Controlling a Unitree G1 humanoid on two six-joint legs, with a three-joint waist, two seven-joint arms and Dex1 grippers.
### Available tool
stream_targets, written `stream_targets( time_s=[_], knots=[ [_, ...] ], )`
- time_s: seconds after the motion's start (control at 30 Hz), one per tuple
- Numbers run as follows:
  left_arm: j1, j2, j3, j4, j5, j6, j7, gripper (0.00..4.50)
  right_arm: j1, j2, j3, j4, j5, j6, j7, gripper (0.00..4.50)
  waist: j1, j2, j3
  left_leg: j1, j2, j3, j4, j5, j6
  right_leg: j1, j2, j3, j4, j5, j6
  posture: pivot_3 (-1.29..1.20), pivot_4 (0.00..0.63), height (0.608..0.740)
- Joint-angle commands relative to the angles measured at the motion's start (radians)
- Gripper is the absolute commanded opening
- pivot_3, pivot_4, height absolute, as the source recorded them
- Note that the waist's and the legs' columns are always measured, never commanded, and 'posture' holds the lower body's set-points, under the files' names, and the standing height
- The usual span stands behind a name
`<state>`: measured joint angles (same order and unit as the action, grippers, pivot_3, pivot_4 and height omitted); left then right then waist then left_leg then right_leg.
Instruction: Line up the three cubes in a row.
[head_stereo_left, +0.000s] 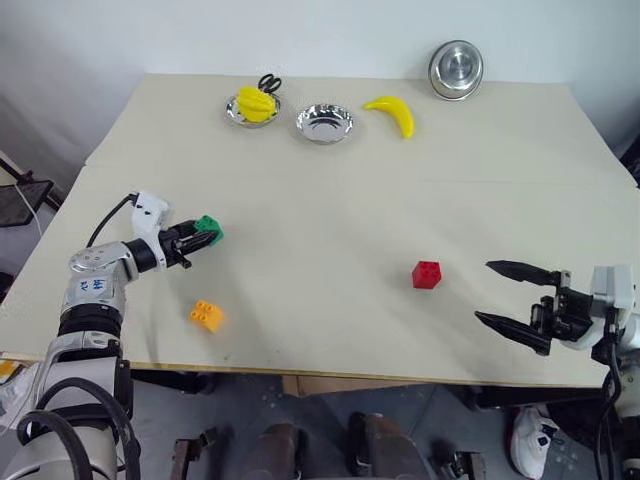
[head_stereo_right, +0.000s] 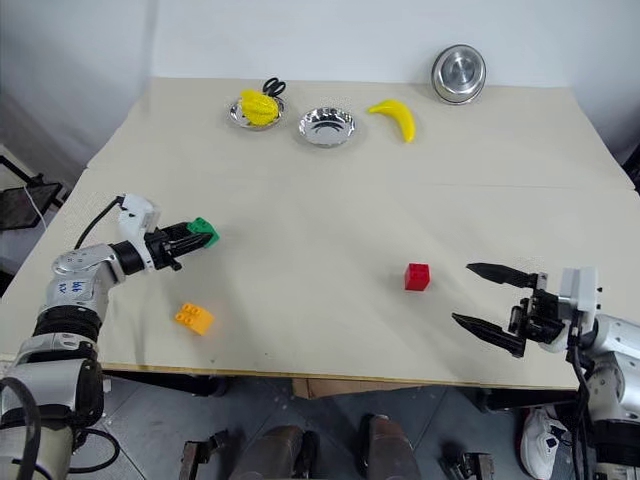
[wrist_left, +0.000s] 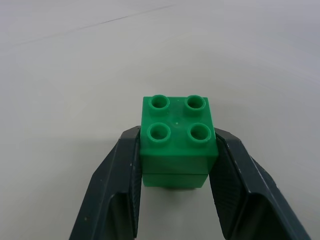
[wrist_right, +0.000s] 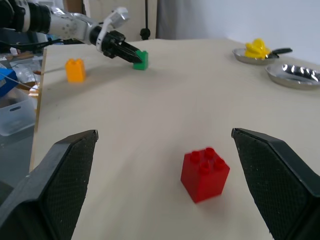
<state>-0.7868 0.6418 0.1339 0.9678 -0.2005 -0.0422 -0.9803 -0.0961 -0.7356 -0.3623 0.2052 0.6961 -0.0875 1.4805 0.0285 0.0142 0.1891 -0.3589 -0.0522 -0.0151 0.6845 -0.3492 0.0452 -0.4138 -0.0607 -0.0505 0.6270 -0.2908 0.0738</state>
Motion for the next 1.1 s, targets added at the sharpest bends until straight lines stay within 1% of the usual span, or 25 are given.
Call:
stream_targets(
  time_s=[0.03, 0.07, 0.13, 0.2, 0.3, 0.37, 0.47, 0.57, 0.67, 0.77, 1.0, 1.1],
  knots=[
    [-0.042, -0.017, -0.034, -0.095, -0.018, -0.052, -0.161, 1.48, 0.026, -0.041, -0.07, 0.01, 0.004, -0.017, 0.027, 4.5, 0.003, 0.0, 0.0, -0.001, 0.0, 0.0, 0.0, 0.0, 0.0, 0.0, 0.0, 0.0, 0.0, 0.0, 0.0, 0.0, 0.15, 0.74],
    [-0.058, -0.033, -0.056, -0.122, -0.02, -0.06, -0.215, 1.48, 0.039, -0.052, -0.086, 0.015, 0.005, -0.013, 0.033, 4.5, 0.005, 0.0, 0.0, -0.001, 0.0, 0.0, 0.0, 0.0, 0.0, 0.0, 0.0, 0.0, -0.001, 0.0, 0.0, 0.0, 0.15, 0.74],
    [-0.13, -0.122, -0.154, -0.16, -0.001, -0.055, -0.358, 1.48, 0.088, -0.076, -0.132, 0.038, 0.0, -0.018, 0.043, 4.5, 0.021, -0.001, 0.0, -0.001, 0.0, 0.0, 0.001, 0.0, 0.0, 0.0, 0.0, 0.0, -0.001, 0.0, 0.0, 0.0, 0.15, 0.74],
    [-0.184, -0.191, -0.224, -0.141, 0.041, -0.068, -0.413, 1.48, 0.12, -0.083, -0.158, 0.044, -0.004, -0.023, 0.041, 4.5, 0.033, -0.001, 0.001, -0.002, -0.001, -0.002, 0.002, 0.0, 0.001, 0.001, -0.001, -0.001, -0.002, 0.001, 0.001, 0.0, 0.15, 0.74],
    [-0.245, -0.271, -0.29, -0.047, 0.113, -0.159, -0.416, 1.48, 0.155, -0.071, -0.179, 0.012, 0.002, -0.023, 0.031, 4.5, 0.025, -0.001, 0.0, -0.003, -0.002, 0.0, 0.003, 0.0, 0.002, 0.001, 0.0, 0.0, -0.005, 0.001, 0.002, 0.0, 0.15, 0.74],
    [-0.287, -0.327, -0.319, 0.022, 0.147, -0.178, -0.399, 1.48, 0.183, -0.064, -0.193, -0.025, 0.012, -0.019, 0.021, 4.5, 0.009, -0.001, 0.001, -0.002, -0.002, 0.002, 0.002, 0.0, 0.002, 0.0, 0.0, 0.002, -0.004, 0.001, 0.002, 0.0, 0.15, 0.74],
    [-0.33, -0.386, -0.347, 0.11, 0.194, -0.201, -0.369, 1.48, 0.228, -0.055, -0.213, -0.072, 0.023, -0.014, 0.011, 4.5, -0.005, -0.003, 0.001, -0.001, -0.001, 0.002, 0.001, 0.001, 0.0, 0.0, 0.001, 0.001, -0.001, 0.001, 0.002, 0.0, 0.15, 0.74],
    [-0.361, -0.43, -0.363, 0.176, 0.242, -0.214, -0.289, 1.48, 0.272, -0.047, -0.237, -0.109, 0.029, -0.008, 0.0, 4.5, -0.003, -0.004, 0.002, -0.001, -0.002, 0.002, 0.001, 0.002, 0.0, 0.0, 0.0, 0.002, -0.002, 0.001, 0.002, 0.0, 0.15, 0.74],
    [-0.382, -0.471, -0.337, 0.207, 0.237, -0.202, -0.251, 1.48, 0.301, -0.037, -0.25, -0.137, 0.035, -0.004, -0.015, 4.5, 0.0, -0.004, 0.002, 0.0, -0.002, 0.002, 0.001, 0.002, 0.001, 0.0, 0.0, 0.002, -0.001, 0.001, 0.002, 0.0, 0.15, 0.74],
    [-0.392, -0.491, -0.331, 0.223, 0.248, -0.196, -0.221, 1.48, 0.316, -0.025, -0.253, -0.155, 0.036, -0.004, -0.029, 4.5, 0.001, -0.004, 0.002, 0.0, -0.002, 0.002, 0.001, 0.002, 0.001, 0.0, -0.001, 0.002, -0.002, 0.001, 0.002, 0.0, 0.15, 0.74],
    [-0.397, -0.517, -0.319, 0.237, 0.253, -0.205, -0.229, 1.48, 0.309, -0.004, -0.232, -0.176, 0.027, -0.002, -0.05, 4.5, 0.001, -0.004, 0.002, 0.0, -0.002, 0.001, 0.001, 0.002, 0.0, 0.0, -0.001, 0.002, -0.002, 0.001, 0.002, 0.0, 0.15, 0.74],
    [-0.39, -0.522, -0.321, 0.239, 0.254, -0.215, -0.262, 1.48, 0.297, 0.0, -0.22, -0.177, 0.022, 0.0, -0.055, 4.5, 0.001, -0.004, 0.002, 0.0, -0.002, 0.001, 0.001, 0.002, 0.0, 0.0, 0.0, 0.002, -0.002, 0.001, 0.002, 0.0, 0.15, 0.74]
  ],
)
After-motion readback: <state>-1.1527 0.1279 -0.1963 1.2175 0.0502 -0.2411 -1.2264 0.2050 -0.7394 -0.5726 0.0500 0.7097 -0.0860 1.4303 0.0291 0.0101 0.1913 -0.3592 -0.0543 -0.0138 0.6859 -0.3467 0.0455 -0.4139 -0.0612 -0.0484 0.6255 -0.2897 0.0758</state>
